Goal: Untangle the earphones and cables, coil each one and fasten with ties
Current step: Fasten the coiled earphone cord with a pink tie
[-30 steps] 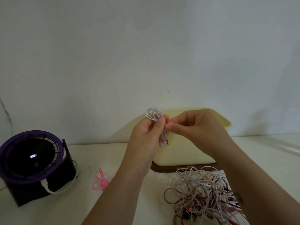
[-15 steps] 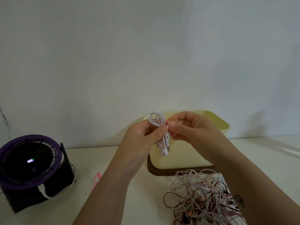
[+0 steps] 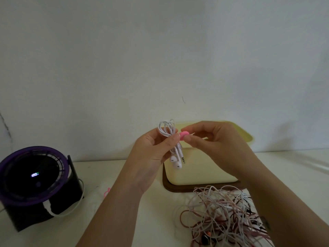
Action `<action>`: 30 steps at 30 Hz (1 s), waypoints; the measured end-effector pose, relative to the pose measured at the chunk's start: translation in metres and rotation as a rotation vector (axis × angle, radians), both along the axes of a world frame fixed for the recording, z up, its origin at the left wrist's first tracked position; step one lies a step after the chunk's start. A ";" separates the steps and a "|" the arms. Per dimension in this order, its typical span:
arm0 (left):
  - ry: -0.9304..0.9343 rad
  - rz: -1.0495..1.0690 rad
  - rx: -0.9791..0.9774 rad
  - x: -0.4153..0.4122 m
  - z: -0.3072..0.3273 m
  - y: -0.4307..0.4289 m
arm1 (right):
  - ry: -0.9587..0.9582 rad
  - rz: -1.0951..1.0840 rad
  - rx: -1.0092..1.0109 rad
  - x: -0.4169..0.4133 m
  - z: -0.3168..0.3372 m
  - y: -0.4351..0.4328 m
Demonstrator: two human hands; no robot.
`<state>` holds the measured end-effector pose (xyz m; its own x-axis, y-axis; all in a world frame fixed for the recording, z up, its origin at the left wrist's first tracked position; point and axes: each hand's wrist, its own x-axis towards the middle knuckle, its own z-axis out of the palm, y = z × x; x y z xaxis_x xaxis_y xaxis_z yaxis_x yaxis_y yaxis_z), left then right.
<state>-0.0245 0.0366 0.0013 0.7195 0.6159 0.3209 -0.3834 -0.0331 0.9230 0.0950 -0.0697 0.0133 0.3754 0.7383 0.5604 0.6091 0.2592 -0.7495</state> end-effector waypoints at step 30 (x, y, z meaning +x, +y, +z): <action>0.240 -0.060 0.142 -0.004 0.000 0.000 | 0.167 0.168 -0.106 0.010 0.005 -0.008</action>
<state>-0.0284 0.0361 0.0009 0.8192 0.5308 0.2173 -0.1600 -0.1524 0.9753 0.1053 -0.0782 0.0184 0.3232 0.8496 0.4168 0.4297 0.2607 -0.8645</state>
